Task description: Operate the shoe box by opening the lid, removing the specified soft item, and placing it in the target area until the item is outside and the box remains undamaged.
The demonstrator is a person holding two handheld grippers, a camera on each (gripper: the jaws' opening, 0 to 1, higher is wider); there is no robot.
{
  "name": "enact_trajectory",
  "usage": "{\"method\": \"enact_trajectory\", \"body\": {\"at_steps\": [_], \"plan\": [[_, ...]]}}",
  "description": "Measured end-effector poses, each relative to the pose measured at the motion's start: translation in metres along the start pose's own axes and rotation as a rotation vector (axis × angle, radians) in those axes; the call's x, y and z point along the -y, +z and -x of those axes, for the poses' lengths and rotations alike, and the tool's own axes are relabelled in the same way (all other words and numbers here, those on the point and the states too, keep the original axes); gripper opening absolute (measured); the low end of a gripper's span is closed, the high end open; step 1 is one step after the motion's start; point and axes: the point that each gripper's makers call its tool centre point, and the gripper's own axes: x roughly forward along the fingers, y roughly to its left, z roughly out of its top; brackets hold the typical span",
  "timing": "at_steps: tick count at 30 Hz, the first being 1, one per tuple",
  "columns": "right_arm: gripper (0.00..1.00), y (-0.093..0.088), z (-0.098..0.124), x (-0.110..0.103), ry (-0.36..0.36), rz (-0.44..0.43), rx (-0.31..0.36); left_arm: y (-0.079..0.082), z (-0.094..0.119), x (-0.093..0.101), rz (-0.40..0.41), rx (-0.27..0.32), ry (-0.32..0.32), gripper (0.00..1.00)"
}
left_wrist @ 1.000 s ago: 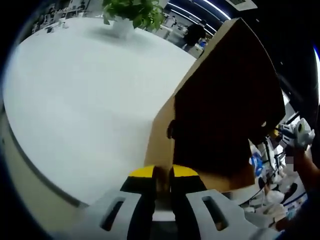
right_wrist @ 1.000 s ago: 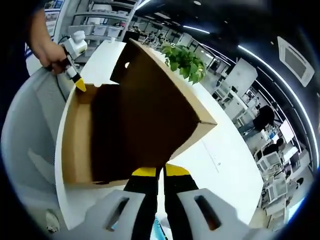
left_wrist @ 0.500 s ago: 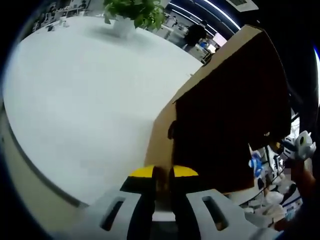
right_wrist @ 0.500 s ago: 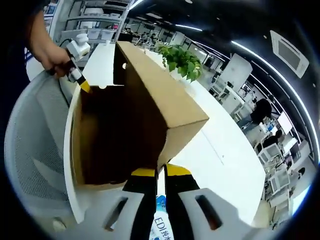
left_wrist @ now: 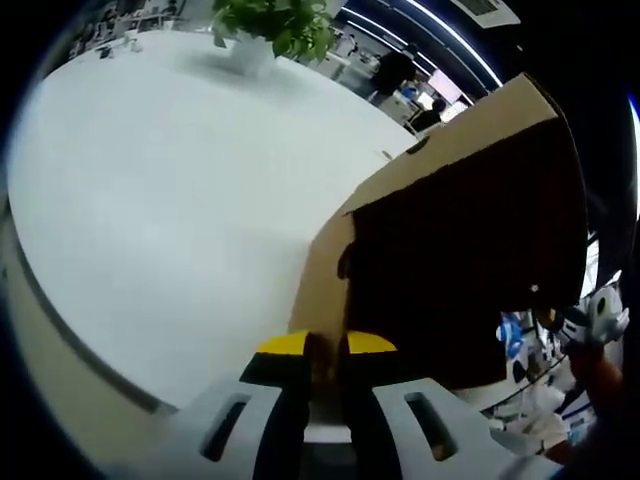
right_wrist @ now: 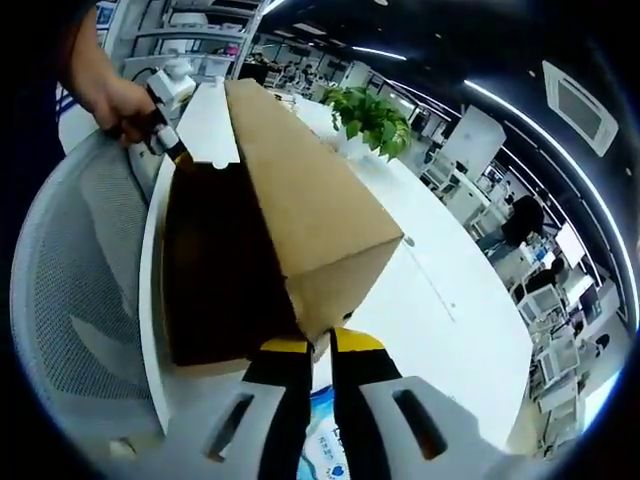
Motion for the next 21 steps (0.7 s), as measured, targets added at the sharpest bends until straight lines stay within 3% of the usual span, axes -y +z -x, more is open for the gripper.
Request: {"method": "enact_trajectory", "body": {"at_steps": [7, 13, 17, 21], "plan": [[0.03, -0.010, -0.002, -0.014, 0.017, 0.018, -0.037, 0.000, 0.000, -0.002, 0.022, 0.005, -0.012, 0.09], [0.06, -0.016, -0.004, -0.020, 0.030, -0.039, -0.057, 0.000, 0.002, -0.001, 0.016, -0.001, -0.019, 0.09], [0.06, -0.016, -0.004, -0.022, 0.032, -0.078, -0.045, -0.002, 0.007, -0.001, -0.012, -0.006, -0.027, 0.09], [0.07, -0.017, -0.004, -0.023, 0.033, -0.119, -0.043, 0.001, 0.011, 0.007, -0.069, -0.016, -0.075, 0.18]]}}
